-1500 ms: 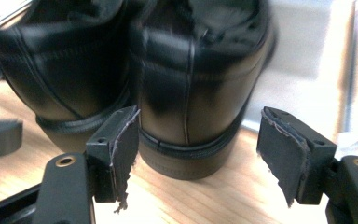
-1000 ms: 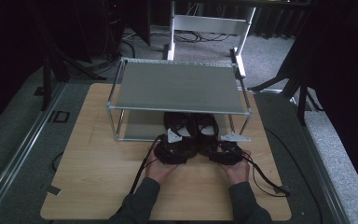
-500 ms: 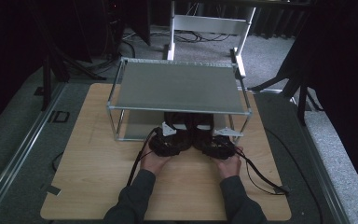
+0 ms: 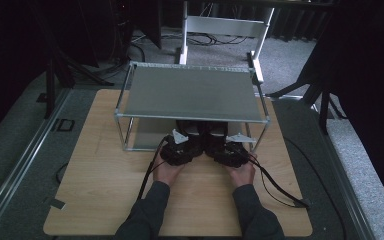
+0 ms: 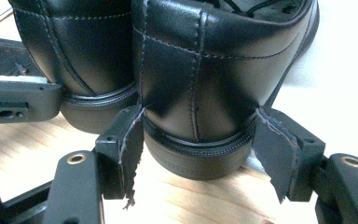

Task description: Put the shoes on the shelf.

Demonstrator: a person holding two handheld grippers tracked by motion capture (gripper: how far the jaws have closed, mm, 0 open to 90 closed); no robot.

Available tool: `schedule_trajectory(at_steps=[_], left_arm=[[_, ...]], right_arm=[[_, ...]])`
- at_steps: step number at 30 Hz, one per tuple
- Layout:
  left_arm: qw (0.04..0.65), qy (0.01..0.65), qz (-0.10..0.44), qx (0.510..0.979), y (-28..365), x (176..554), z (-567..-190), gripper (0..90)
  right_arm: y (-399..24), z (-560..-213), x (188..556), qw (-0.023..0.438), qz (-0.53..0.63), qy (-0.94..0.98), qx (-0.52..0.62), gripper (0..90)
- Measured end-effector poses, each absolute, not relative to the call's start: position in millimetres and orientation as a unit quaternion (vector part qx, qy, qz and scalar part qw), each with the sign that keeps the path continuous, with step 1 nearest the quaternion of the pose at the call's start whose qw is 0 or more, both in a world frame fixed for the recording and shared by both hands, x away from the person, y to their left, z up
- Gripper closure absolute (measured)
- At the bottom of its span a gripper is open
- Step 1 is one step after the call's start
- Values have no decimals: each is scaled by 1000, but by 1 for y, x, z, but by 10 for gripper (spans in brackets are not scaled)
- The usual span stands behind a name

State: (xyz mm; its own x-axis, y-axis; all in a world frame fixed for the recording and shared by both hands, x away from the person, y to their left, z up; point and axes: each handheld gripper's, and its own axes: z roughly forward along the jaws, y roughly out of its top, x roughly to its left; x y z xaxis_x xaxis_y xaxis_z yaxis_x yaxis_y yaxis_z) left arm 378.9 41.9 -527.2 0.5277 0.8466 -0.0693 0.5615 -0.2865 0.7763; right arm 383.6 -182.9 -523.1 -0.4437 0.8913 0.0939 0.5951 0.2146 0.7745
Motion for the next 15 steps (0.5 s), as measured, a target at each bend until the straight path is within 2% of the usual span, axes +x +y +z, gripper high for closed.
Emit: schedule_trajectory(at_steps=[5,9,15], left_arm=[[393,466,176,773,45,382,-528,515],[392,471,175,771,48,379,-528,467],[399,461,171,774,68,357,-527,448]], right_arm=[[-179,-524,386,196,386,758,488,350],[-182,-524,385,190,384,762,485,350],[-201,-517,367,193,382,771,471,341]])
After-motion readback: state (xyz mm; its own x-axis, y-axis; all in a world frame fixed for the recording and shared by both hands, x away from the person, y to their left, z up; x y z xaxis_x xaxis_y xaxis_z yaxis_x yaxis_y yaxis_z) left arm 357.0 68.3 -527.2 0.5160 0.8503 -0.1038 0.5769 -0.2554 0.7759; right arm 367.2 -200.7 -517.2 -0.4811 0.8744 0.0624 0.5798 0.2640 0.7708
